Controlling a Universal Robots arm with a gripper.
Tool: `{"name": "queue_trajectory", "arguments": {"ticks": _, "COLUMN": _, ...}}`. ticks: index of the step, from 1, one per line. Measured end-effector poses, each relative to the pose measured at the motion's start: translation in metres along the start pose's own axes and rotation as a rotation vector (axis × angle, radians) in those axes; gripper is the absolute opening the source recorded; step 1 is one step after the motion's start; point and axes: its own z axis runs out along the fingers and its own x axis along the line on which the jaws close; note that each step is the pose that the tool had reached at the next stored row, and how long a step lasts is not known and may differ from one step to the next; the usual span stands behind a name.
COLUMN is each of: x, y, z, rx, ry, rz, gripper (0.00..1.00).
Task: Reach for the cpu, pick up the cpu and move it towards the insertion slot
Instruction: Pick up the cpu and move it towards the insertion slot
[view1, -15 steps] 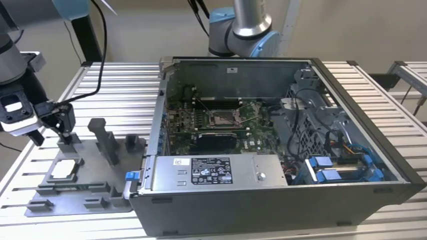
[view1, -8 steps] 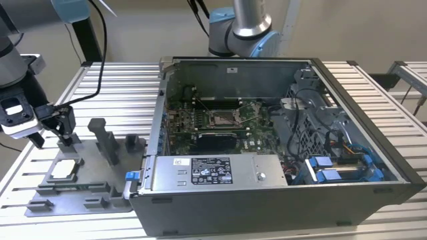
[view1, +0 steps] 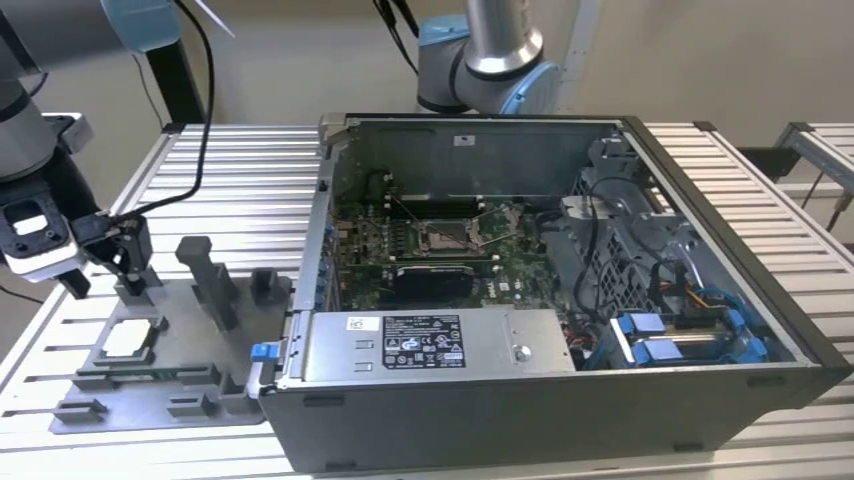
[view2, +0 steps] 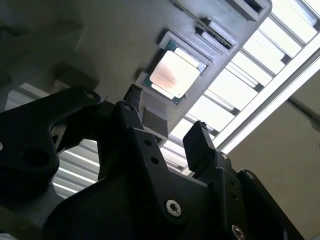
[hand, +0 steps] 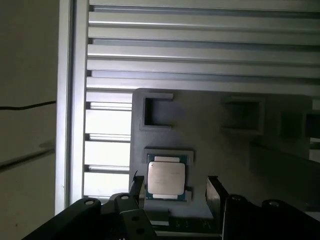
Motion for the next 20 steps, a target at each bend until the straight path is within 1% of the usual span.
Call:
{"name": "queue_trajectory", "arguments": {"ticks": 6, "x": 0.0003, "y": -0.0008, "z": 0.0034, "rx": 0.0, "ry": -0.0001, "rz": 0.0, "gripper": 1.0}}
{"name": "queue_trajectory", "arguments": {"ticks": 9, "x": 0.0008, "y": -0.0022, "z": 0.0056, "rx": -0.0001, "ry": -0.0001, "rz": 0.0, "gripper": 1.0}}
{"name": "queue_trajectory", "arguments": {"ticks": 13, "x": 0.0021, "y": -0.0056, "z": 0.0094, "rx": 0.0, "ry": 0.0, "rz": 0.0, "gripper": 1.0}}
{"name": "queue_trajectory", "arguments": {"ticks": 20, "x": 0.0036, "y": -0.0125, "z": 0.0189, "rx": 0.0, "ry": -0.0001, "rz": 0.0, "gripper": 1.0}}
